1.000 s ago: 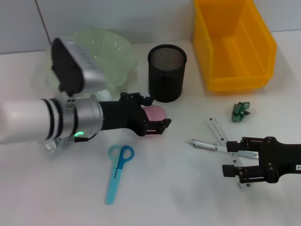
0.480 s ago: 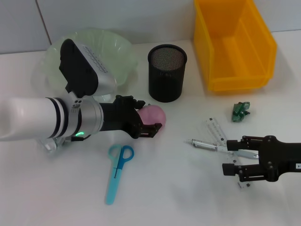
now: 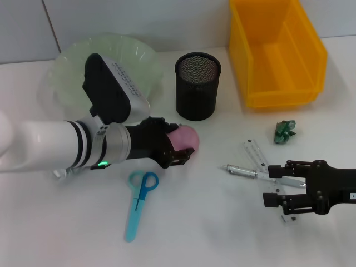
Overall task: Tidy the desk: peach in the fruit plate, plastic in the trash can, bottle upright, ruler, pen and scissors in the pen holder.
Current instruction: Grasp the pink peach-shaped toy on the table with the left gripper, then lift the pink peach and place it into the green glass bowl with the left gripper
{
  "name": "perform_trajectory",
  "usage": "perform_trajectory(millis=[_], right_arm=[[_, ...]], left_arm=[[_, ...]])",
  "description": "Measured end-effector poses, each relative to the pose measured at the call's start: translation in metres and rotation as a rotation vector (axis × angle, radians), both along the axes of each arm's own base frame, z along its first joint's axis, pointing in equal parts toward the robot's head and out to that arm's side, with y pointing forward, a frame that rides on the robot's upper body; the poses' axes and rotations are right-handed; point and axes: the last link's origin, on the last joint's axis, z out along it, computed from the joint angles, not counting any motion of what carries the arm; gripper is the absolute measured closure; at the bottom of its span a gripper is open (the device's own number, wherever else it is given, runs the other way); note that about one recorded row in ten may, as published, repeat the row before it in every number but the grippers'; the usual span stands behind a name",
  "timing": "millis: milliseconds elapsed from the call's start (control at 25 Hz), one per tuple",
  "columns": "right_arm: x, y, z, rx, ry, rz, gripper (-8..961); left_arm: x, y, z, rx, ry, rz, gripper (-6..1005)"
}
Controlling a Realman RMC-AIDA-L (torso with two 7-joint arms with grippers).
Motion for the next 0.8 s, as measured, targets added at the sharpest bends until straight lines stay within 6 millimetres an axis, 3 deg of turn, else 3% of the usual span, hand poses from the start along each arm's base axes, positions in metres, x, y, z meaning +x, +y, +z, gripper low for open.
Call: perform_trajectory(millis=[280, 440, 600, 800], right_arm=[[0.000, 0.000, 0.000, 0.000, 0.000, 0.001, 152], [0.000, 0.000, 0.000, 0.001, 0.000, 0.000, 153], [0.000, 0.000, 0.000, 0.002, 0.000, 0.000, 154], [0.000, 0.000, 0.001, 0.003, 0.000, 0.001, 155]], left_arm=[[0.003, -0.002, -0.001, -0.004, -0.002, -0.011, 373], [0.011, -0.007, 0.010, 0.027, -0.053, -0.029, 478], [0.020, -0.013, 0.035, 0.107, -0.130, -0.049, 616], [0.021, -0.010, 0.065, 0.224, -0.182, -0.042, 706]])
